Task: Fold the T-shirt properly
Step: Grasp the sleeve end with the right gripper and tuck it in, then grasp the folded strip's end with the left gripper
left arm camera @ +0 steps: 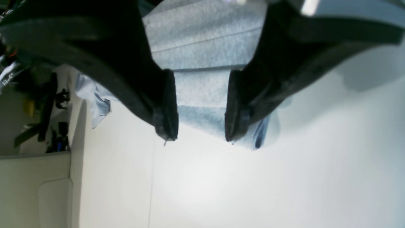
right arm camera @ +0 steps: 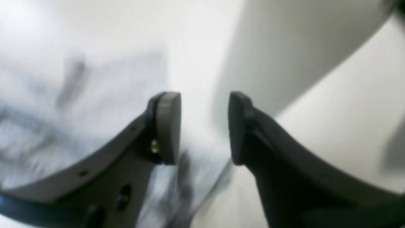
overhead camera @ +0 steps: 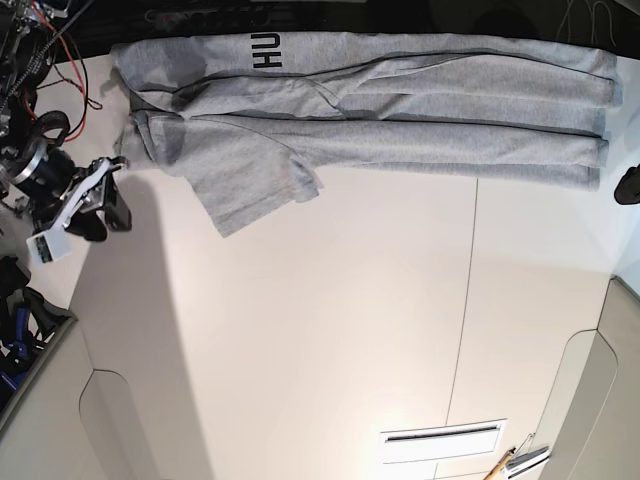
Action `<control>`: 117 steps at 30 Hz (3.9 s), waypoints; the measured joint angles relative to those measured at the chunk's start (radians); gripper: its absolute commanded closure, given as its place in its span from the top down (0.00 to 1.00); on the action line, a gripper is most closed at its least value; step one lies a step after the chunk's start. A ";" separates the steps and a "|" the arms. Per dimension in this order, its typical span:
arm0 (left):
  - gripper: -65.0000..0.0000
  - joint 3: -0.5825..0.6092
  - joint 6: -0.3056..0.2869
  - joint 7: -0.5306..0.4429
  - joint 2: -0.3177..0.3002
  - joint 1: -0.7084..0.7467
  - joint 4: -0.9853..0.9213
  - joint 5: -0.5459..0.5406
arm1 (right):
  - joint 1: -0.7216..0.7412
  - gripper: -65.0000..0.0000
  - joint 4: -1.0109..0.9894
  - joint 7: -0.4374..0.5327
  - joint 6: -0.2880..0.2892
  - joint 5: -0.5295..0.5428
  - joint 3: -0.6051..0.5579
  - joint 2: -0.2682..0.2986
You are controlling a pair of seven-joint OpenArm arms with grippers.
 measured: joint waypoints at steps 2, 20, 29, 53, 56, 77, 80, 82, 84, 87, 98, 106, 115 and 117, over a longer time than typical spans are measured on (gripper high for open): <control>0.43 0.000 0.000 0.000 0.003 -0.001 0.004 -0.002 | 0.046 0.52 -0.035 0.037 0.000 -0.062 -0.027 0.000; 0.43 0.000 0.000 -0.016 0.014 0.002 0.005 0.001 | 0.320 0.17 -0.642 0.059 -0.007 -0.029 -0.414 -0.137; 0.43 0.000 0.000 -0.015 0.014 0.002 0.005 -0.001 | 0.315 0.00 -0.478 -0.097 -0.021 -0.048 -0.410 -0.130; 0.44 0.000 0.000 -0.016 0.014 0.002 0.005 0.000 | -0.328 0.40 0.213 -0.179 -0.016 0.088 -0.409 -0.252; 0.48 0.000 0.000 -0.016 0.013 0.008 0.005 0.000 | -0.327 0.52 0.214 -0.160 -0.015 0.091 -0.409 -0.252; 0.49 -0.225 0.001 -0.245 0.164 0.238 0.005 0.247 | -0.216 0.52 0.121 -0.025 -0.029 -0.133 -0.153 -0.241; 0.49 -0.225 0.001 -0.248 0.182 0.235 0.006 0.238 | -0.216 0.52 0.013 -0.018 -0.031 -0.133 -0.152 -0.224; 0.49 -0.224 0.001 -0.252 0.189 0.235 0.006 0.235 | -0.216 0.52 -0.049 -0.010 -0.032 -0.139 -0.152 -0.219; 0.49 -0.208 0.001 -0.256 0.191 0.235 0.006 0.222 | -0.216 0.52 -0.080 -0.001 -0.034 -0.140 -0.151 -0.219; 0.56 -0.174 0.000 -0.256 0.190 0.229 0.006 0.194 | -0.216 0.52 -0.080 0.005 -0.034 -0.137 -0.151 -0.219; 0.59 -0.052 -0.005 -0.271 0.185 0.226 0.010 0.109 | -0.213 0.52 -0.080 0.005 -0.034 -0.114 -0.151 -0.219; 0.59 -0.055 -0.012 -0.274 0.208 0.226 0.011 0.112 | -0.213 0.52 -0.080 0.005 -0.034 -0.114 -0.151 -0.219; 0.47 -0.056 -0.021 -0.289 0.252 0.221 0.018 0.105 | -0.213 0.52 -0.080 0.005 -0.034 -0.114 -0.151 -0.219; 0.26 -0.056 -0.023 -0.284 0.251 0.220 0.020 0.127 | -0.213 0.52 -0.080 0.005 -0.034 -0.114 -0.151 -0.219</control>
